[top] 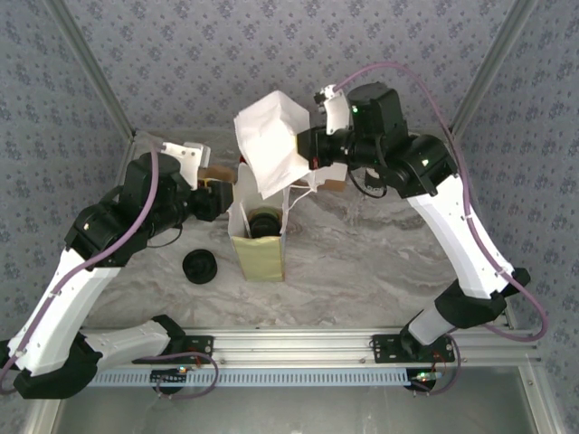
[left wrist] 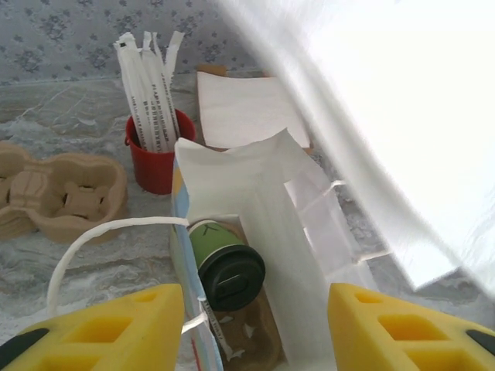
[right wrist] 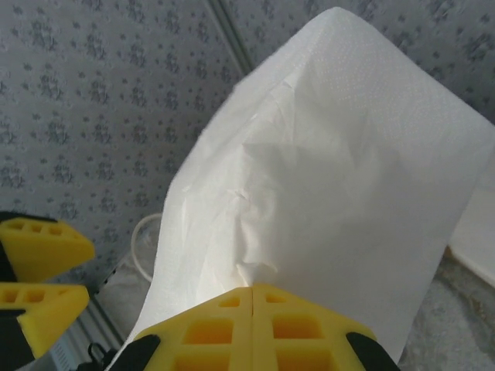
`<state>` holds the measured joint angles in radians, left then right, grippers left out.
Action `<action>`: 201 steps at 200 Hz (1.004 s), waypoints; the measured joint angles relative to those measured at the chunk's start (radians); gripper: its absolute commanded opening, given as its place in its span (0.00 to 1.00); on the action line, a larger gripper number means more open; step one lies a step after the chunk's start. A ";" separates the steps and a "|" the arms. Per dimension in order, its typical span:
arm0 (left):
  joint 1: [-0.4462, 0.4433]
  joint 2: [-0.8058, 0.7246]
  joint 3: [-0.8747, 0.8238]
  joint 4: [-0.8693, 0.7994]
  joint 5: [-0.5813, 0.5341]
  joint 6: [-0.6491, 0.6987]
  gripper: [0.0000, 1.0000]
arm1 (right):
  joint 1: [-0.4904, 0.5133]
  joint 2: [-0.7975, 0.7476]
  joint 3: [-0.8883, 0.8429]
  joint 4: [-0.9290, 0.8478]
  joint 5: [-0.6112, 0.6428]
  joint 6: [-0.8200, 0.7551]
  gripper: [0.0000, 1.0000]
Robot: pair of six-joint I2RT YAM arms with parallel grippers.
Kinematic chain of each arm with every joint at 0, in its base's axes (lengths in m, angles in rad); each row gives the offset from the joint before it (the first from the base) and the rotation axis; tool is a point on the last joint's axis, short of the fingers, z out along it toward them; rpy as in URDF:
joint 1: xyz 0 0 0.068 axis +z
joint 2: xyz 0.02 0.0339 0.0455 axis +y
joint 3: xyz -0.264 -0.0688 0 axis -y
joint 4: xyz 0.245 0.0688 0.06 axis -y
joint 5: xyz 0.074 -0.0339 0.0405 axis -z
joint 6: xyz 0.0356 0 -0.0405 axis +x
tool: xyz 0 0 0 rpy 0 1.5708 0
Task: Pack the takeout coffee
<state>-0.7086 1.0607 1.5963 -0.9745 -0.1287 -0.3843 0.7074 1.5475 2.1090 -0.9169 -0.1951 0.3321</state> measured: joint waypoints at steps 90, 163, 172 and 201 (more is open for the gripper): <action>0.000 -0.050 0.020 0.007 0.013 0.000 0.53 | 0.057 -0.059 -0.238 0.195 -0.162 0.242 0.00; 0.000 -0.068 0.008 0.006 0.009 -0.002 0.53 | 0.075 -0.071 -0.522 0.507 -0.185 0.562 0.00; 0.000 -0.068 0.005 0.006 0.009 -0.002 0.53 | 0.076 -0.071 -0.542 0.526 -0.185 0.584 0.00; 0.000 -0.068 0.003 0.006 0.009 -0.006 0.53 | 0.077 -0.082 -0.590 0.575 -0.185 0.631 0.00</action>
<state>-0.7086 0.9928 1.5993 -0.9684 -0.1196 -0.3908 0.7841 1.4654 1.5188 -0.3424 -0.3801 0.9627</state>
